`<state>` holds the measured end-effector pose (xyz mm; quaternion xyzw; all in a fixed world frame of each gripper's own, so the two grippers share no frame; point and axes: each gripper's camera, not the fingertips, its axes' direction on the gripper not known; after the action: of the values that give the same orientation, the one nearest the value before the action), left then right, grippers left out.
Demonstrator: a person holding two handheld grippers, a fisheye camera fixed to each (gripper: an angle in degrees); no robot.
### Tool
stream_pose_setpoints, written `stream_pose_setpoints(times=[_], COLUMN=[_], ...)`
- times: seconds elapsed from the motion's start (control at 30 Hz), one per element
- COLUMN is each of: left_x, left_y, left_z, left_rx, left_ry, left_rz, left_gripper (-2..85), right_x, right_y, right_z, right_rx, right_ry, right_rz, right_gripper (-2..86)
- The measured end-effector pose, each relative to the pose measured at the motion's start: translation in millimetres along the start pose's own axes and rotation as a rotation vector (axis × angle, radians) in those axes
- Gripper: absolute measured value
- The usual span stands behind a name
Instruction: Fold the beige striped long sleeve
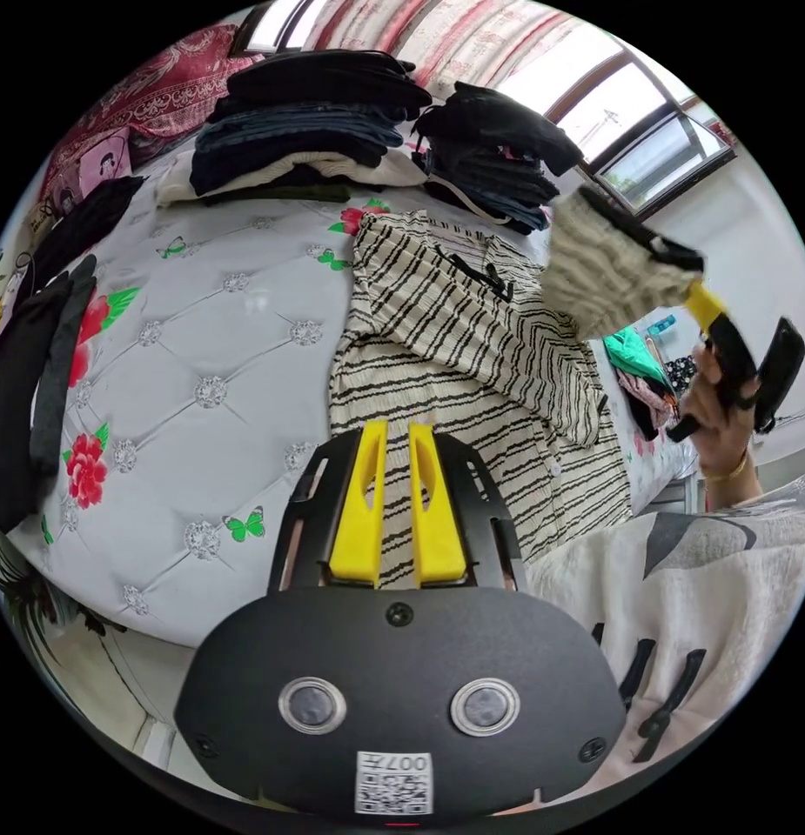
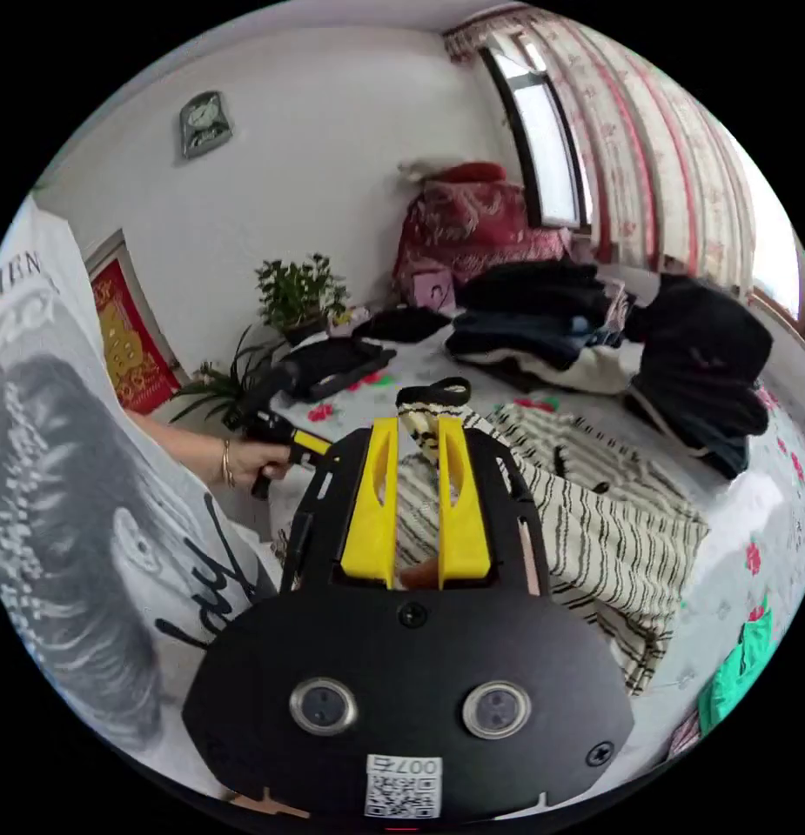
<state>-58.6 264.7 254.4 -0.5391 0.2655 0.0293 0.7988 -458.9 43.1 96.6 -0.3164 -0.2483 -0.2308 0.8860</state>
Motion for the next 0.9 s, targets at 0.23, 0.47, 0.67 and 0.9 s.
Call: stream_pose_setpoints(times=[0.23, 0.47, 0.67, 0.9], left_x=[2, 48, 84, 83], left_y=[12, -14, -29, -29], left_z=[1, 32, 81, 31], left_rx=[-0.025, -0.027, -0.162, 0.028], left_ry=[0.003, 0.045, -0.023, -0.037], left_rz=[0.036, 0.197, 0.268, 0.314], left_gripper=[4.5, 5.2, 4.7, 4.6], right_x=[-43, 27, 50, 82], right_y=[59, 70, 73, 83], right_z=[104, 112, 119, 112], right_rx=[-0.381, -0.410, -0.389, -0.370], right_ry=[0.010, 0.140, 0.195, 0.220], right_rz=[-0.067, 0.175, 0.249, 0.375], right_gripper=[5.6, 5.0, 4.8, 5.1])
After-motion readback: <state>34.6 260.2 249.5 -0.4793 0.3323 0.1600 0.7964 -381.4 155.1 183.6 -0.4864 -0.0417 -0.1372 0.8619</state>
